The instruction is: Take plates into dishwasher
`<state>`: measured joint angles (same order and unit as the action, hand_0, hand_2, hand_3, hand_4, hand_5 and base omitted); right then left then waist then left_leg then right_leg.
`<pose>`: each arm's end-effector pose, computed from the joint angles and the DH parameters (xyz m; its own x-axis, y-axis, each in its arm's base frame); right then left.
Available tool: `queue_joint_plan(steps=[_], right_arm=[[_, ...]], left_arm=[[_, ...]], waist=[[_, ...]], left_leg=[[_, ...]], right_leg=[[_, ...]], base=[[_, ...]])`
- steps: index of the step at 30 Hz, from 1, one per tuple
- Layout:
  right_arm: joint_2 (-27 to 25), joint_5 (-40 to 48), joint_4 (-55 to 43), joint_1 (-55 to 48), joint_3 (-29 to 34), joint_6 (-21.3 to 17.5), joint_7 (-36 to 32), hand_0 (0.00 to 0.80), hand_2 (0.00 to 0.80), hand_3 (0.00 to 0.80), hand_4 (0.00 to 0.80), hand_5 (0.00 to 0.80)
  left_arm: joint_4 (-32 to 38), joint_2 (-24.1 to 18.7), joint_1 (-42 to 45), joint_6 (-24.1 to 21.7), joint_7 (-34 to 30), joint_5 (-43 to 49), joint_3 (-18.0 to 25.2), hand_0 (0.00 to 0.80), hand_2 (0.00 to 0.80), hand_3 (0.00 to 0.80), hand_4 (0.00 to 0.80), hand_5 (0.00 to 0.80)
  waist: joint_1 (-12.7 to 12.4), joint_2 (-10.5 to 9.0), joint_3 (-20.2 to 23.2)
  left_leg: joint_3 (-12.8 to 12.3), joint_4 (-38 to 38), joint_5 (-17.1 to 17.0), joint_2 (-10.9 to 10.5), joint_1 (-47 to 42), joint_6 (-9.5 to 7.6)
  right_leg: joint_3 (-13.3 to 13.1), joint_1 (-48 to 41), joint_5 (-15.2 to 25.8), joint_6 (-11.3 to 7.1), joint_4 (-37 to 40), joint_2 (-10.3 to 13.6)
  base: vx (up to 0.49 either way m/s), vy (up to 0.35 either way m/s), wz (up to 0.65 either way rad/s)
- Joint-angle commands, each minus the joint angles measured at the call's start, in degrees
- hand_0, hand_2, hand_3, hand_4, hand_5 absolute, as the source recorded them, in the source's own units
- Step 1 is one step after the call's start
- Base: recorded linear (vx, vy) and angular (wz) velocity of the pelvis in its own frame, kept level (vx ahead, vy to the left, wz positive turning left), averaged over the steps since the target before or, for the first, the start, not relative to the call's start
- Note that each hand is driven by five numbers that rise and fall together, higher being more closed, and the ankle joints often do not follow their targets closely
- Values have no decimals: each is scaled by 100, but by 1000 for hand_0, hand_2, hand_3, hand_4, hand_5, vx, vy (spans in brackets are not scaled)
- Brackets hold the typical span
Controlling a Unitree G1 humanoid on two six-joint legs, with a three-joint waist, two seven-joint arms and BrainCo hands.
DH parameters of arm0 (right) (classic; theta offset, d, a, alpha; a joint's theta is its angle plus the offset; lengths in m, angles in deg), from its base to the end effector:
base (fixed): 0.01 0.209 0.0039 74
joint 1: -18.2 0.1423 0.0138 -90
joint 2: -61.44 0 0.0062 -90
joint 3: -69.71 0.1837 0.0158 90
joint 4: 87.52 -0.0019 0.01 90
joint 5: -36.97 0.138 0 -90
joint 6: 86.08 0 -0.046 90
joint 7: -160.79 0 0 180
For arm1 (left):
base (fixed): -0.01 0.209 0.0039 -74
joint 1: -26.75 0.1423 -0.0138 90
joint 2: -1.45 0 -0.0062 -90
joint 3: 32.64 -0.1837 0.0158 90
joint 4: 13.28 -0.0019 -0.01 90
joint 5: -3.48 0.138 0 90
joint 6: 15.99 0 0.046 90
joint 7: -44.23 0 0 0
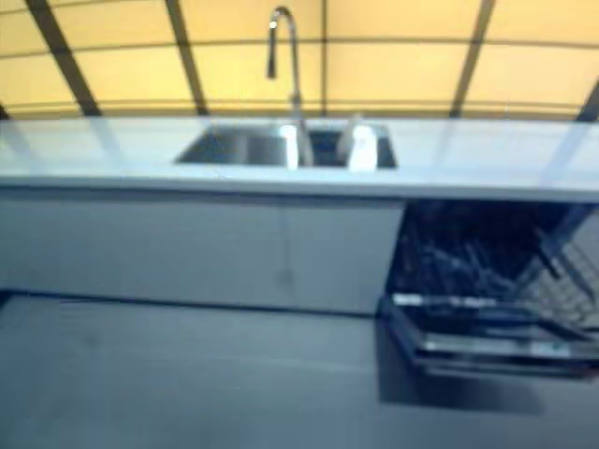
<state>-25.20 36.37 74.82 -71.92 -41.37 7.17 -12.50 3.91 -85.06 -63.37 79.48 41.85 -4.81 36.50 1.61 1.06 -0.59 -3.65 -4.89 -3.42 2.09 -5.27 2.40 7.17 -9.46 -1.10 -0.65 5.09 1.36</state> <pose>0.0594 -0.2069 -0.1221 0.2720 -0.2303 -0.9343 -0.3396 0.8855 -0.3171 0.0579 0.2069 -0.1226 0.1784 0.0884 -0.9800 0.2316 0.9642 0.1292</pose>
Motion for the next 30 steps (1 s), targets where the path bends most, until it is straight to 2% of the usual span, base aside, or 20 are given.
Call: queue_joint_plan(steps=[1,21,30], right_arm=[[124,-87,118,337,-156,-101,-40,0,0,0,0,0],[147,-145,195,345,-31,-66,-75,0,0,0,0,0],[124,-154,146,414,-109,-57,-313,0,0,0,0,0]], left_arm=[[-156,220,-369,-204,-61,-166,-12,0,0,0,0,0],[-171,260,-359,36,-101,49,-56,0,0,0,0,0],[-173,246,-385,86,-72,30,-83,0,0,0,0,0]], waist=[[-263,-283,-221],[-159,-277,-226],[-115,-263,-308]], left_leg=[[40,-11,444,-388,-186,-361],[-37,-11,507,-399,-330,-402],[-45,-11,491,-396,-352,-429]], right_leg=[[199,267,327,-342,-33,149],[52,207,308,-326,-58,106],[-10,233,275,-301,-158,85]], base=[[0,0,0],[16,2,1],[0,0,0]])
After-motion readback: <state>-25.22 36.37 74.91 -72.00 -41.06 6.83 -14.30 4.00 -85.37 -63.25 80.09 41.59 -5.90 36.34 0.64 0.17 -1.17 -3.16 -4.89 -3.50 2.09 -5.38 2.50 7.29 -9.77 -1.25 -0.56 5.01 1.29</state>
